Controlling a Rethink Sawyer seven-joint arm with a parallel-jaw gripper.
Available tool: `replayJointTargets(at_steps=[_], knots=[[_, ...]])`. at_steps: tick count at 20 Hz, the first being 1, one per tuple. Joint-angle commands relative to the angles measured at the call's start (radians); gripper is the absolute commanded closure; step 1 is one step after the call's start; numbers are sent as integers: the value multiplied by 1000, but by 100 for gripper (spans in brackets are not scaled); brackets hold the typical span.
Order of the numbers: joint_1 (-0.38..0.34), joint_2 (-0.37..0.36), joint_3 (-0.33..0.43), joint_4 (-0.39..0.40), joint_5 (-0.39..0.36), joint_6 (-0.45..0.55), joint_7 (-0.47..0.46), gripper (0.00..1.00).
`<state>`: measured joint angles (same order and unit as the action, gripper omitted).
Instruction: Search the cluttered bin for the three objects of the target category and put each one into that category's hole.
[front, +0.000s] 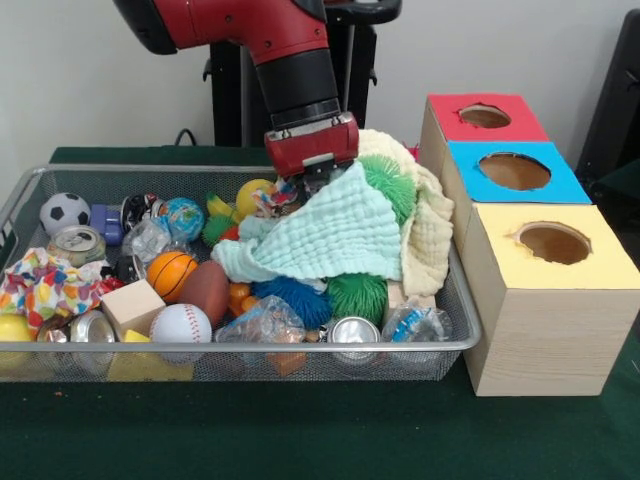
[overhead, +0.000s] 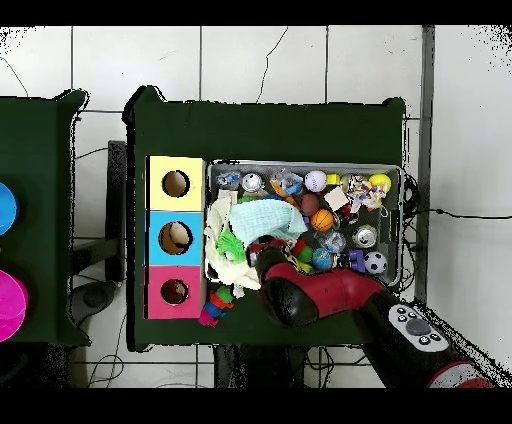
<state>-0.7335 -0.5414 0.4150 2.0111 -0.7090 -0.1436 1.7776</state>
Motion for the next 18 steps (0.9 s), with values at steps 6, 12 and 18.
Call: replayJointTargets(at_steps=[6, 12, 18], knots=[[-67, 104, -12, -2, 23, 31, 139, 0], [-47, 100, 37, 28, 104, 43, 181, 0], [-52, 29, 95, 77, 201, 93, 189, 0]])
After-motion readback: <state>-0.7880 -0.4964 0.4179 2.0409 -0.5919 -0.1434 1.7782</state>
